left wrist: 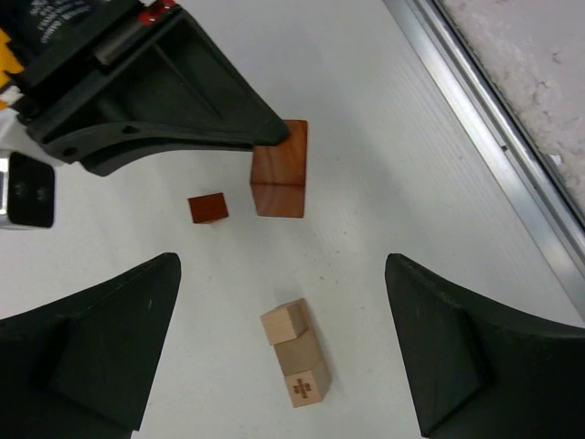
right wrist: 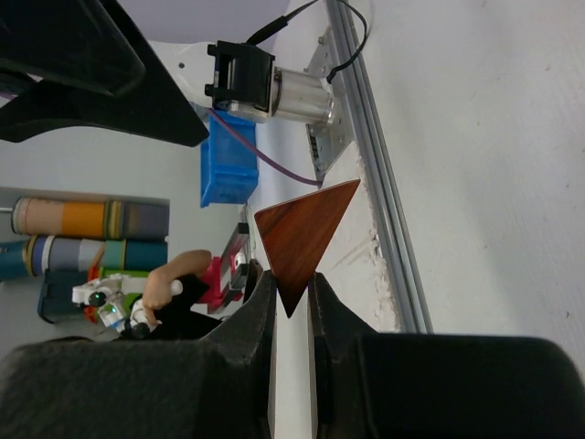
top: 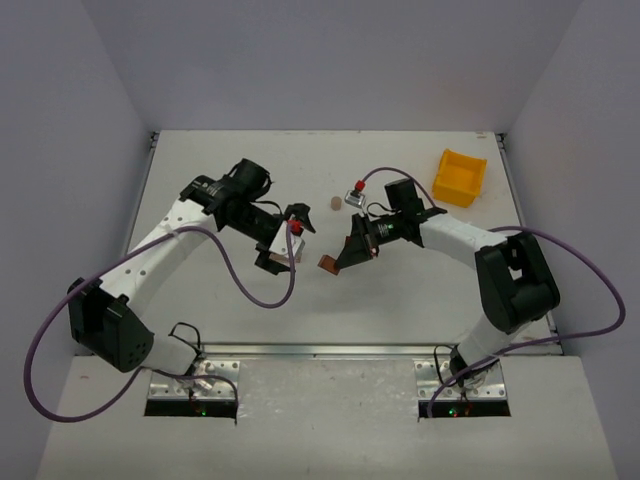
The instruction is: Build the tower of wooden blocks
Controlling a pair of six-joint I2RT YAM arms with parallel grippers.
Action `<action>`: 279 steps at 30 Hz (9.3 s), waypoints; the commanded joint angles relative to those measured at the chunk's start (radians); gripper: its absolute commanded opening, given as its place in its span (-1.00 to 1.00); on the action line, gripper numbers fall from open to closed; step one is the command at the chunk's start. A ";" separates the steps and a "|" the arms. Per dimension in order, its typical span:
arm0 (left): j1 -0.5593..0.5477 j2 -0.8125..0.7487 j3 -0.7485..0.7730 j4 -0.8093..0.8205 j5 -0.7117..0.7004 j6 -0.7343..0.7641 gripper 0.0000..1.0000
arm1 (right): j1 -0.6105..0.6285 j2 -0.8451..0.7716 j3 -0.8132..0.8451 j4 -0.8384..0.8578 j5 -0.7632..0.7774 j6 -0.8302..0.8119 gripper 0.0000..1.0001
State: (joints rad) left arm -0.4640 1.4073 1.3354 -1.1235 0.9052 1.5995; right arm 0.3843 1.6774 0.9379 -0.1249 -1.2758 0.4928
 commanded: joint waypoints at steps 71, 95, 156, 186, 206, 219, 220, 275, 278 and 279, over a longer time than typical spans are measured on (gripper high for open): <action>-0.076 0.022 -0.073 0.226 -0.066 -0.127 -1.00 | 0.050 -0.011 0.134 -0.046 0.063 -0.074 0.69; 0.154 0.334 0.100 -0.019 -0.265 0.010 -1.00 | -0.076 -0.424 -0.047 -0.241 0.733 -0.181 0.97; 0.215 0.366 0.013 0.214 -0.287 -0.305 -0.84 | -0.076 -0.564 -0.096 -0.240 0.860 -0.172 0.97; 0.211 0.375 -0.007 0.242 -0.288 -0.328 -0.74 | -0.076 -0.584 -0.105 -0.245 0.883 -0.178 0.97; 0.197 0.372 -0.015 0.245 -0.297 -0.326 -0.65 | -0.076 -0.587 -0.111 -0.246 0.894 -0.183 0.97; 0.190 0.368 0.007 0.235 -0.285 -0.333 -0.66 | -0.076 -0.606 -0.117 -0.247 0.890 -0.186 0.97; 0.188 0.367 0.007 0.234 -0.285 -0.333 -0.66 | -0.076 -0.608 -0.118 -0.247 0.891 -0.186 0.97; 0.194 0.215 0.151 0.718 -0.463 -0.974 1.00 | -0.076 -0.664 -0.156 -0.189 0.872 -0.192 0.97; 0.206 0.301 0.328 0.777 -0.667 -1.258 1.00 | -0.076 -0.646 -0.164 -0.159 0.862 -0.173 0.97; 0.211 0.342 0.422 0.748 -0.686 -1.317 1.00 | -0.076 -0.640 -0.169 -0.152 0.859 -0.169 0.97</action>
State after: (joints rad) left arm -0.2743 1.6686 1.5193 -0.5996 0.4653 0.7494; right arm 0.3073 1.0306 0.7854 -0.3640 -0.3975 0.3012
